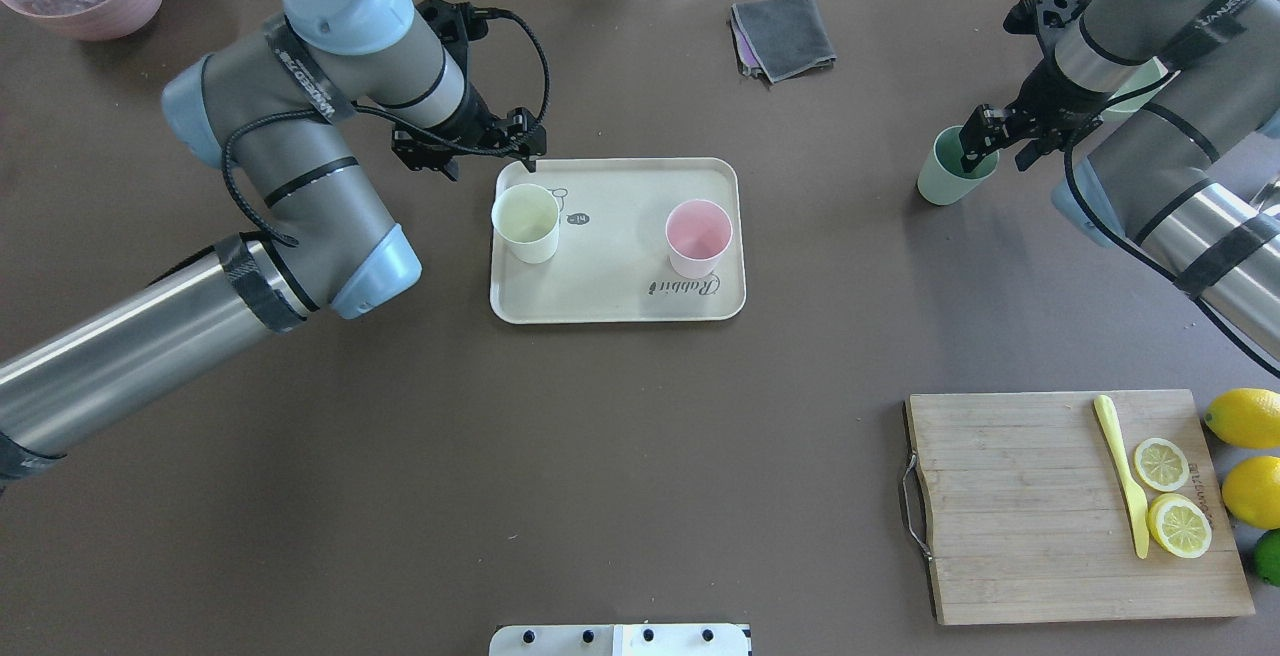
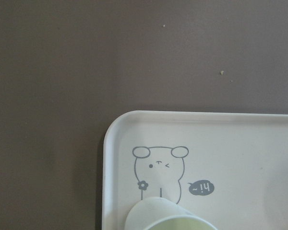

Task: Place all cups on tray

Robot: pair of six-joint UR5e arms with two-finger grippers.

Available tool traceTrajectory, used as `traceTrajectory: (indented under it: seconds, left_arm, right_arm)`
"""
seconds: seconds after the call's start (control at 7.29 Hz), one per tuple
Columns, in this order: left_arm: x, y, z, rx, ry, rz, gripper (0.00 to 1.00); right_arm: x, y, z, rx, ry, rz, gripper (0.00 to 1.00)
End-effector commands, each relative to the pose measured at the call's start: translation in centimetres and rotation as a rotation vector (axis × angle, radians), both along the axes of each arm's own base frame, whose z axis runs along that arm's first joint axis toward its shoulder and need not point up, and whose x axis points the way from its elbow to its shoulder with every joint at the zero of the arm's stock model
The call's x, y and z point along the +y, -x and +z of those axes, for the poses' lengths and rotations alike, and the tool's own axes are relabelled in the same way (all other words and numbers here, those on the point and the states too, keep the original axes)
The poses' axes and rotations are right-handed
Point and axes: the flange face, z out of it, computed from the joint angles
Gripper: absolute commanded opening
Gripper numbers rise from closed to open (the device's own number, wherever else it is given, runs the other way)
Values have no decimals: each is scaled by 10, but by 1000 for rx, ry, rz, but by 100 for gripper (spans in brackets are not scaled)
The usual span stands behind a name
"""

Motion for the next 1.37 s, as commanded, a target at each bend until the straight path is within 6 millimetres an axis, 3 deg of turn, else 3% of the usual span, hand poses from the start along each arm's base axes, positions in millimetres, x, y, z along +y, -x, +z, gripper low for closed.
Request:
traceTrajectory:
  seconds: [0.0,0.14,0.27,0.41,0.55,0.69,0.82,0.96,1.1,1.23]
  left_arm:
    - [-43,112,71,-50,-79,50,97]
    - [-56,159,103,-75,-109,62,97]
    - [-63,192,133,-114,-136,79,97]
    - [-65,196,152,-141,-131,98,97]
    - [-66,190,165,-151,-103,100,97]
    - [-63,180,165,-148,-91,103,97]
    - [-54,159,168,-149,-86,132,97]
    - [-45,139,170,-148,-87,159,95]
    - [-37,130,183,-156,-76,178,84]
    - [-34,128,195,-165,-69,190,58]
  right_arm:
    - [3,11,-17,-16,-12,-12,0]
    - [0,15,-42,-37,-13,3,0]
    - [-7,23,-74,-82,2,13,0]
    - [-16,31,-109,-110,8,39,0]
    - [-13,59,-147,-136,47,66,0]
    - [-2,100,-180,-149,80,68,0]
    - [7,122,-197,-149,84,76,0]
    - [13,138,-202,-137,70,81,0]
    - [23,154,-206,-138,68,62,0]
    - [28,166,-215,-137,68,70,0]
